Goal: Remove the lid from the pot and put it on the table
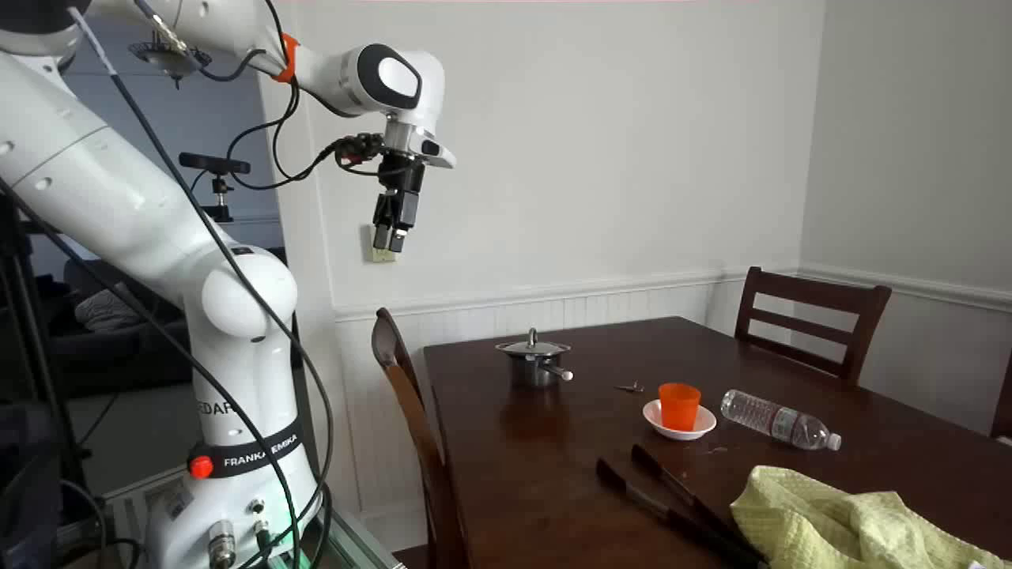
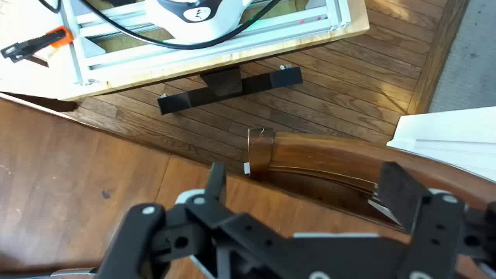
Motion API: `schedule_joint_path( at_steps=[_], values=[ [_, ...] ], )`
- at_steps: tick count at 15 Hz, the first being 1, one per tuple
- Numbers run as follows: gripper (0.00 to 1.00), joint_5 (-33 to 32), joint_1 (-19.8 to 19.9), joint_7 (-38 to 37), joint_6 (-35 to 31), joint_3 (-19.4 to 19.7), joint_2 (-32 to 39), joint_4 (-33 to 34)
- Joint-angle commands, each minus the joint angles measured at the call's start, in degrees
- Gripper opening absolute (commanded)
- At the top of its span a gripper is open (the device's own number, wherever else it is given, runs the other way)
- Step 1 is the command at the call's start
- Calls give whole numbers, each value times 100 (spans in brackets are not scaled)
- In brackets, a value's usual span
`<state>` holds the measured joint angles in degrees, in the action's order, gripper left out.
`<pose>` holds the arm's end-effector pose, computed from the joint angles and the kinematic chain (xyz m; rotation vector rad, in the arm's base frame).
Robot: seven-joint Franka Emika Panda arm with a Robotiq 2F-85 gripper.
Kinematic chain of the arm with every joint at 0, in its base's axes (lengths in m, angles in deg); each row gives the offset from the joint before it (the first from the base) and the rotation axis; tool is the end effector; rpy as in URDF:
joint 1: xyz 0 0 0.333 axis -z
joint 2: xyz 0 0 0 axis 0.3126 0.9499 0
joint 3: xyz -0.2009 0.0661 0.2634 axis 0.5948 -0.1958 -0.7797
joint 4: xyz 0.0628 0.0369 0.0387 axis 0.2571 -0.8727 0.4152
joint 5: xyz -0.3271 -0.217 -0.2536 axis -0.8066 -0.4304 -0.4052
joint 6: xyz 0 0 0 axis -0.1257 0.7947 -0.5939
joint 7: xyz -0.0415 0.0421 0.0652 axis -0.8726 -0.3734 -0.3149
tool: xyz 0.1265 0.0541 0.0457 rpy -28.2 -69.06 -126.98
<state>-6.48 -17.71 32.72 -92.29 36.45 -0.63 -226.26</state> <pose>0.3585 0.0478 0.4714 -3.0691 0.3689 0.4566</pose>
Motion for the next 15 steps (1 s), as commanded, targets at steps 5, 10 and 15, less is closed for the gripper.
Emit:
schedule_joint_path(
  at_steps=[5,10,15],
  values=[
    [100,13,42,21,10,-31,0,9],
    [100,-209,393,3,-1666,123,822,246],
    [100,-831,683,113,-3442,279,2409,893]
  ],
)
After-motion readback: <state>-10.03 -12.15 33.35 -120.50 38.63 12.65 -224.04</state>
